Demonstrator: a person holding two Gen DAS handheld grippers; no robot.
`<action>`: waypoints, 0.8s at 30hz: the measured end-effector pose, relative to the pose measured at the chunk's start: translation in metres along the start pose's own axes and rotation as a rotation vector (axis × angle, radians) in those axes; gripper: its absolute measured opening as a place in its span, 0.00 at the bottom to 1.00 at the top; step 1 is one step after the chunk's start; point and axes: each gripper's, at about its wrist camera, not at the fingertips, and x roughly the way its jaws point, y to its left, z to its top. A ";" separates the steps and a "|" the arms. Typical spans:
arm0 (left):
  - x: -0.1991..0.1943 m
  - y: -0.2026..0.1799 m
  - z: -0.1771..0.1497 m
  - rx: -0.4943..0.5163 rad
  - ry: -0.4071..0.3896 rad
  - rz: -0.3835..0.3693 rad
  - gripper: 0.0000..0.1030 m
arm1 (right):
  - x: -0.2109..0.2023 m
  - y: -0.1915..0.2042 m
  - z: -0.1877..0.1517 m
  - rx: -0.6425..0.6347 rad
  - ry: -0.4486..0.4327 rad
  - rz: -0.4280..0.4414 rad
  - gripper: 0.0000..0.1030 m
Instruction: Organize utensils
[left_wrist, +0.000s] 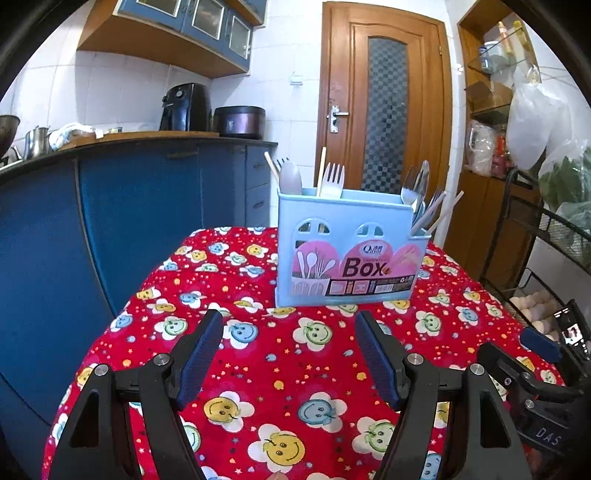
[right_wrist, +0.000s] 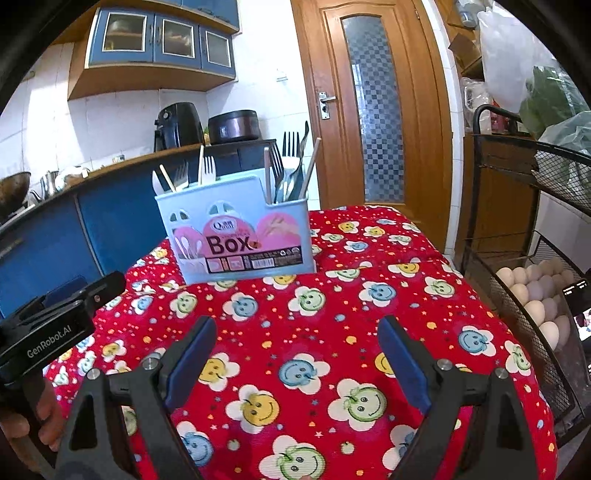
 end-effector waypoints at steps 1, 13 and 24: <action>0.001 0.000 -0.002 0.000 0.000 0.002 0.73 | 0.001 0.000 -0.001 -0.004 0.002 -0.006 0.88; 0.008 0.000 -0.007 -0.001 0.025 0.016 0.73 | 0.007 0.001 -0.007 -0.006 0.022 -0.016 0.88; 0.007 0.000 -0.007 0.003 0.015 0.014 0.73 | 0.007 0.001 -0.007 -0.005 0.024 -0.014 0.88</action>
